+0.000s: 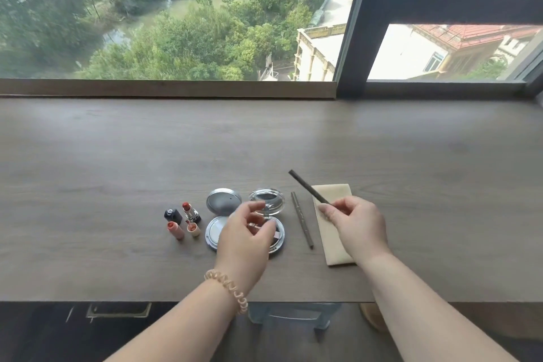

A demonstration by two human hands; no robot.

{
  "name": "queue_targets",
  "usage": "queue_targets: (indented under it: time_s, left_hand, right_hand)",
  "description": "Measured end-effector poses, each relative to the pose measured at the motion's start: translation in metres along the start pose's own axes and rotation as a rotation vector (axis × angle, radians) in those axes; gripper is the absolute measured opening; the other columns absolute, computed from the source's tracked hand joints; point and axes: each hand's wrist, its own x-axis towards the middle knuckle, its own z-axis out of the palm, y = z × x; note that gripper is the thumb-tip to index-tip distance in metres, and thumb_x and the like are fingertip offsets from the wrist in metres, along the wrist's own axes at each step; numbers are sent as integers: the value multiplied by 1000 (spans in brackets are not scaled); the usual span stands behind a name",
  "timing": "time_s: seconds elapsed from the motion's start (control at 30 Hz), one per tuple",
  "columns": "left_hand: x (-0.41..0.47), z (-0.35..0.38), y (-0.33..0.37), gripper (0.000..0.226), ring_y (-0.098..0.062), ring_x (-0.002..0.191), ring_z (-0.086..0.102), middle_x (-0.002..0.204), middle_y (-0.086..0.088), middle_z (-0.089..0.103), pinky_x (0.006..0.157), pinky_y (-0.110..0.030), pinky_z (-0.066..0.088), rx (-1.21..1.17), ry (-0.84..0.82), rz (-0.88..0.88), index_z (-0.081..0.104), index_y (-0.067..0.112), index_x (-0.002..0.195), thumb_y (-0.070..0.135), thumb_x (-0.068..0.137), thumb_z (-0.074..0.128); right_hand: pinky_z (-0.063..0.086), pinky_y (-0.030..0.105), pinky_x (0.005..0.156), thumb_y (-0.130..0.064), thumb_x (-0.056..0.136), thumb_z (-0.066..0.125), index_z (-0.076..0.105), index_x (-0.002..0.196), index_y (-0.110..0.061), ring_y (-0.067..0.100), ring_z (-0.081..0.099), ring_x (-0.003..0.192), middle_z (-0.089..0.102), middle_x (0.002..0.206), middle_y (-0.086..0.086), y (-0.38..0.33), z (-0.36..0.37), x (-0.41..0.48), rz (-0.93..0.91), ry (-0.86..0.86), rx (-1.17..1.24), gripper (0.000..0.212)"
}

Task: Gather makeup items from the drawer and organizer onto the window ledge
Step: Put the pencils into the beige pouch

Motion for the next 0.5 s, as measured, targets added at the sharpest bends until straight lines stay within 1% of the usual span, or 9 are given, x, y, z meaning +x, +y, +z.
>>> queue_targets:
  time_s: [0.07,0.1,0.13,0.17,0.2,0.23,0.3,0.4,0.5]
  left_hand:
    - [10,-11,17,45,1,83,54,104,8,55,78,-14,45,142,-64,223,53,29,125,21,83,67]
    - [15,-14,26,53,-3,93,52,110,10,50,86,-19,42,239,-92,330,46,30,133,26,84,66]
    - [19,-17,34,55,-7,100,50,112,10,48,91,-24,40,337,-113,424,43,30,136,31,85,64]
    - [23,-19,43,52,-10,101,51,110,9,51,93,-29,41,429,-127,500,46,30,134,37,85,61]
    - [26,-22,52,46,-13,98,55,106,8,58,91,-34,43,508,-134,551,54,29,128,41,83,56]
    - [28,-25,59,39,-14,93,59,98,6,65,87,-37,46,559,-152,576,63,27,116,43,82,54]
    - [28,-30,72,24,-16,79,62,83,3,70,76,-36,49,527,-243,574,71,22,97,38,85,58]
    - [18,-27,83,12,-18,70,60,73,-4,68,66,-31,48,449,-337,581,70,19,88,28,87,62]
    - [10,-19,83,13,-13,59,53,64,-2,63,59,-28,44,433,-387,583,64,26,77,29,89,60]
  right_hand:
    - [42,13,55,-23,72,80,70,68,-18,5,58,59,67,61,-9,-21,-19,1,-51,-135,201,11]
    - [46,14,60,-16,69,81,71,69,-18,4,60,61,68,62,-9,-31,-27,2,-76,-200,268,11]
    - [49,19,64,-12,68,82,71,69,-18,6,62,63,70,65,-7,-40,-34,3,-105,-248,300,12]
    - [51,26,67,-10,67,82,72,70,-18,8,64,66,71,67,-4,-49,-41,4,-134,-275,306,14]
    - [50,30,67,-8,67,82,72,70,-18,9,64,66,71,67,-3,-58,-48,4,-156,-292,316,15]
    - [49,28,64,-6,66,81,71,71,-17,9,63,64,71,64,-3,-66,-54,3,-171,-303,352,15]
    - [45,21,57,-5,64,78,68,71,-13,6,58,56,67,57,-6,-76,-63,-1,-184,-312,517,15]
    - [36,21,49,-20,68,69,64,70,-13,9,48,47,56,52,-2,-82,-63,-11,-106,-353,819,9]
    - [28,20,42,-28,90,53,60,70,-9,10,38,42,46,46,2,-83,-53,-18,-53,-337,811,29]
